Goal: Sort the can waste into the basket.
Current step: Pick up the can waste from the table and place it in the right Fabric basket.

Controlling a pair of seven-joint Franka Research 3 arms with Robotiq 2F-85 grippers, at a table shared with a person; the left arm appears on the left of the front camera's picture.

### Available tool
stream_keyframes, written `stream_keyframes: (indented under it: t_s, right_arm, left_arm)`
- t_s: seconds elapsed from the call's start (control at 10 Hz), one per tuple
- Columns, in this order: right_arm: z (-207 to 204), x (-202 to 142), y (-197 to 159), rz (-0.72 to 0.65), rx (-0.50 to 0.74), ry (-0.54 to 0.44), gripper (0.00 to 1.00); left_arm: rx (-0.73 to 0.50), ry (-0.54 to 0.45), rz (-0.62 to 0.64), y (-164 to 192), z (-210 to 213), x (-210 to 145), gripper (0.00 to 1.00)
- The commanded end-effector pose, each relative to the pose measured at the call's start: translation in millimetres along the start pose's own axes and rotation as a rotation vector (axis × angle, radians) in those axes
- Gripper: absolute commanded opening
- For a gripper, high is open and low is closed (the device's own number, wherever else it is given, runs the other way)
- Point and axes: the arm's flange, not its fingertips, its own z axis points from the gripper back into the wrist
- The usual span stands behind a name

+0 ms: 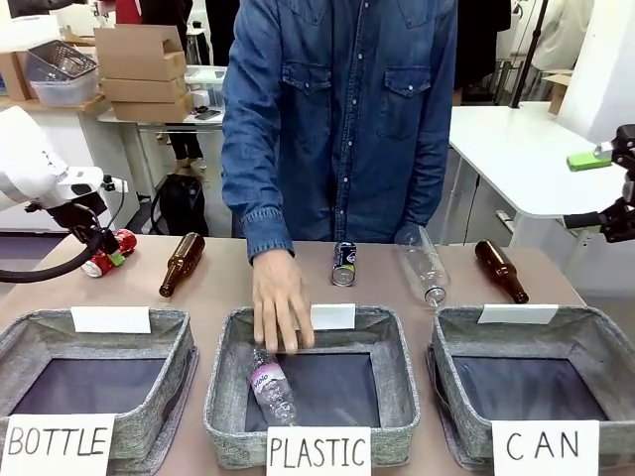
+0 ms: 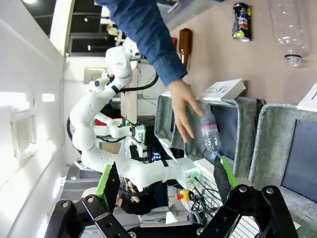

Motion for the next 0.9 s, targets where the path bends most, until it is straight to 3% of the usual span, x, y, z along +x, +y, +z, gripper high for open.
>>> stream_keyframes:
  t_s: [0.0,0.5,0.6,0.8]
  right_arm:
    - [-2.4,3.0,1.1,0.026,0.024,-0.006,1.00]
    - [-2.4,3.0,1.1,0.026,0.024,-0.006,1.00]
    - [-2.4,3.0,1.1,0.026,0.024,-0.006,1.00]
    - [-2.4,3.0,1.1,0.026,0.024,-0.006,1.00]
  left_arm:
    - [0.004,0.004,0.012,-4.6,3.0,-2.0,0.00]
    - [0.015,-0.024,-0.010,-23.1,34.1,-11.6,0.00]
    - [-0.065,-0.041,-0.023,-42.2,62.9,-19.1,0.00]
    - [-0.263,-0.072,-0.195,-123.1,155.6,-58.4,0.00]
